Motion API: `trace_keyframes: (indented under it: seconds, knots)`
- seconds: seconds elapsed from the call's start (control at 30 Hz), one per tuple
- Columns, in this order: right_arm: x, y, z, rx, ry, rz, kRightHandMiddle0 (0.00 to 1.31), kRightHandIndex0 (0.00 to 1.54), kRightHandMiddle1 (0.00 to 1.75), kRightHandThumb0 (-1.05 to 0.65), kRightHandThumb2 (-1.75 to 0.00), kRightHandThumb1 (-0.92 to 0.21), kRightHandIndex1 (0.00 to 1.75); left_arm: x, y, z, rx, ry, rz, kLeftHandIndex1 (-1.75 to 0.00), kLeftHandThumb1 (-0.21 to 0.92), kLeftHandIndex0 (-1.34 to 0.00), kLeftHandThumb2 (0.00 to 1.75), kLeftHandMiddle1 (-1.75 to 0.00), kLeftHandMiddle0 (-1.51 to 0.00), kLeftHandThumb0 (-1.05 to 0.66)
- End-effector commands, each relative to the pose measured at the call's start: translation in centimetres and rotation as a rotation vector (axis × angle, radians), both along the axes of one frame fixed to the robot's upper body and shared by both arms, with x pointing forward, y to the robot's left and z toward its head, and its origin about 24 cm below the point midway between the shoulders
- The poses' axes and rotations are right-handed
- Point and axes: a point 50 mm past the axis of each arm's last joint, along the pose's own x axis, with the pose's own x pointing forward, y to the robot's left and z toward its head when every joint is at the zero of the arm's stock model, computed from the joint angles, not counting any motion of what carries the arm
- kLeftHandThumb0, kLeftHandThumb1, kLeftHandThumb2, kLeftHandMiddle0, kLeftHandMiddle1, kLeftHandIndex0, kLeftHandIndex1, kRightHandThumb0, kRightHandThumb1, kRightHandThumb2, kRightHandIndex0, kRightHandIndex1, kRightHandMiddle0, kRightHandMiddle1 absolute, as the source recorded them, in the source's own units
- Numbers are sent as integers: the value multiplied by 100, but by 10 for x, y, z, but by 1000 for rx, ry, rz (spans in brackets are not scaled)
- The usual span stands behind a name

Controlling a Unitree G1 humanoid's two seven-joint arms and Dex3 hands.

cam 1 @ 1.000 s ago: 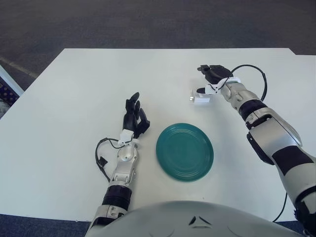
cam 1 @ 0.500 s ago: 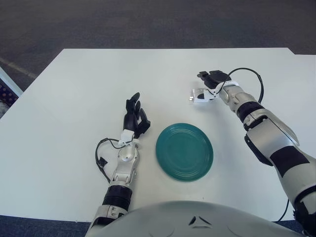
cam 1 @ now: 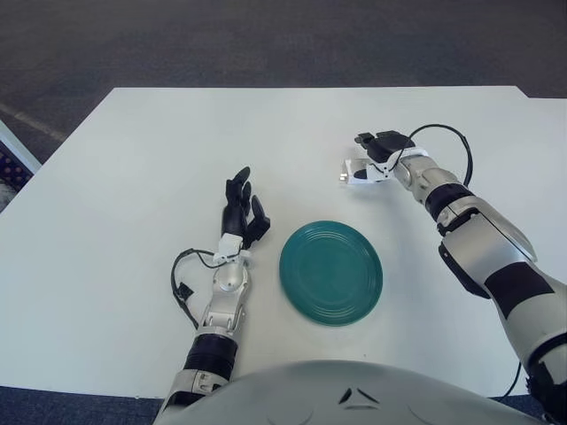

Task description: Put the charger into the plate.

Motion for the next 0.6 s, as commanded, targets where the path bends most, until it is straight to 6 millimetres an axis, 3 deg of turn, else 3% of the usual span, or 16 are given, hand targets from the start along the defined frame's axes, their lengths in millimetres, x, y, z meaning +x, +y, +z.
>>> trace_keyframes:
  seconds: [0.0,0.57]
  knots:
    - [-8,-4,-17,-32,55,-3,0,14,27,-83,-52,-92,1,-2,-6,0,-23,8,8,-79,92,0,92,-1,-32,-95]
    - [-15,-7,-29,-33,95,-9,0,17,30,-84,-50,-92,1,-4,-8,0,-44,8,10,-84,92,0,93,-1,-34,-93]
